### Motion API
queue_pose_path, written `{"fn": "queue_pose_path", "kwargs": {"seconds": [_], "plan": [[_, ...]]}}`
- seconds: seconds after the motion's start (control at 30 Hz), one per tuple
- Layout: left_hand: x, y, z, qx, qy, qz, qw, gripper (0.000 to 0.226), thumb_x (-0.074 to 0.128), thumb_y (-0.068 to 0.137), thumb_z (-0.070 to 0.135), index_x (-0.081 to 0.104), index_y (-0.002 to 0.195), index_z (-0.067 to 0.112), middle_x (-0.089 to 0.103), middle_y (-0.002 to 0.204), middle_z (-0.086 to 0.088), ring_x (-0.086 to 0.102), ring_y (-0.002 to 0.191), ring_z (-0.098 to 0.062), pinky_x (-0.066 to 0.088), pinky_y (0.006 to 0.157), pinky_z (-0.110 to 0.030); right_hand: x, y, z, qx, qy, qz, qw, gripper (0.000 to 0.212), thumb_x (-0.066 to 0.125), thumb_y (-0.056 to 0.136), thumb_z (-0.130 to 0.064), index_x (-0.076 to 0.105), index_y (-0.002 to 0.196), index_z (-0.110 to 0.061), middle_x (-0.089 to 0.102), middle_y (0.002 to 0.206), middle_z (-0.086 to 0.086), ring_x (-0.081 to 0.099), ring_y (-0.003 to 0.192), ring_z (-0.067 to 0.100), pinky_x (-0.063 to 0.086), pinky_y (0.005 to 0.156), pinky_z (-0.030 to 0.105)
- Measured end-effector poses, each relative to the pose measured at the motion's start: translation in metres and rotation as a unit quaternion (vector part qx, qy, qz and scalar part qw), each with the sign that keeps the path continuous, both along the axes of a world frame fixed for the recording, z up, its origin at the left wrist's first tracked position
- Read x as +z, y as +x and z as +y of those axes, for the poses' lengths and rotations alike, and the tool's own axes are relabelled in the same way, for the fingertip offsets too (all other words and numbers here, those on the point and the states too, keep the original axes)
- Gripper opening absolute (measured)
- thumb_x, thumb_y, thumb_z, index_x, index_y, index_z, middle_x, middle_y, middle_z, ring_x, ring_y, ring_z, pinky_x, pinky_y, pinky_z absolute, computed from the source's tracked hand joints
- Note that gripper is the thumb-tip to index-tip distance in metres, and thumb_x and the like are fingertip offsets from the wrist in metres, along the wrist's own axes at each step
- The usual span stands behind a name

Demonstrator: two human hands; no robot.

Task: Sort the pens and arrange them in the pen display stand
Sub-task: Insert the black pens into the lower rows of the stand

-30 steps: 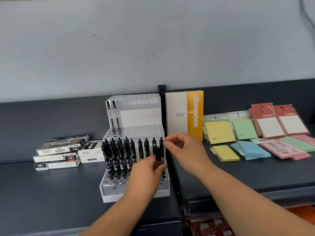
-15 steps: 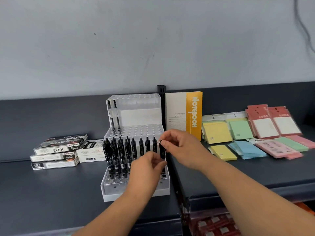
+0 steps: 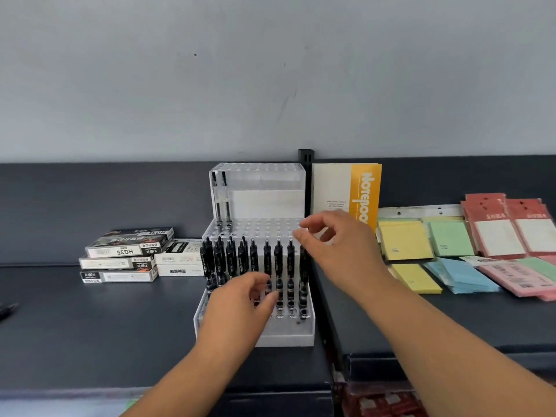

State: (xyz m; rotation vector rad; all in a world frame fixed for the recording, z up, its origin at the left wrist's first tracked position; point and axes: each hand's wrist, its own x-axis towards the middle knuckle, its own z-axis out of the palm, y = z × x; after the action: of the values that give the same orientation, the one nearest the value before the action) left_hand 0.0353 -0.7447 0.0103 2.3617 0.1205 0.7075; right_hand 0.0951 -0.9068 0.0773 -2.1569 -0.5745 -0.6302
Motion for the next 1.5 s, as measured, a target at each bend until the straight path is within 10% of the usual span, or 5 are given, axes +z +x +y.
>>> {"fn": "queue_pose_path", "kwargs": {"seconds": [0.37, 0.93, 1.5], "plan": [[0.006, -0.056, 0.128, 0.186, 0.195, 0.046, 0.962, 0.070, 0.043, 0.089, 0.061, 0.028, 0.149, 0.028, 0.023, 0.157, 0.004, 0.020, 0.145, -0.017, 0.019, 0.118, -0.037, -0.004, -0.050, 0.131, 0.097, -0.218, -0.050, 0.970, 0.066, 0.042, 0.089, -0.066, 0.032, 0.147, -0.037, 0.022, 0.158, -0.009, 0.015, 0.146, 0.013, 0.012, 0.120, 0.033], [-0.010, -0.218, 0.442, 0.284, 0.211, 0.180, 0.918, 0.069, 0.033, 0.091, 0.065, 0.021, 0.150, 0.031, 0.019, 0.157, 0.006, 0.016, 0.145, -0.016, 0.015, 0.118, -0.038, -0.057, -0.158, 0.427, 0.140, -0.274, 0.024, 0.951, 0.067, 0.033, 0.092, -0.067, 0.024, 0.150, -0.035, 0.020, 0.158, -0.008, 0.015, 0.146, 0.013, 0.013, 0.120, 0.038], [-0.035, -0.141, 0.522, 0.184, 0.090, 0.260, 0.944, 0.046, 0.048, 0.095, 0.047, 0.051, 0.134, 0.024, 0.050, 0.137, 0.000, 0.052, 0.121, -0.018, 0.043, 0.099, -0.032, -0.096, -0.115, 0.498, 0.159, -0.314, 0.135, 0.926, 0.059, 0.039, 0.092, -0.064, 0.035, 0.145, -0.038, 0.039, 0.147, -0.010, 0.035, 0.135, 0.016, 0.032, 0.111, 0.037]]}}
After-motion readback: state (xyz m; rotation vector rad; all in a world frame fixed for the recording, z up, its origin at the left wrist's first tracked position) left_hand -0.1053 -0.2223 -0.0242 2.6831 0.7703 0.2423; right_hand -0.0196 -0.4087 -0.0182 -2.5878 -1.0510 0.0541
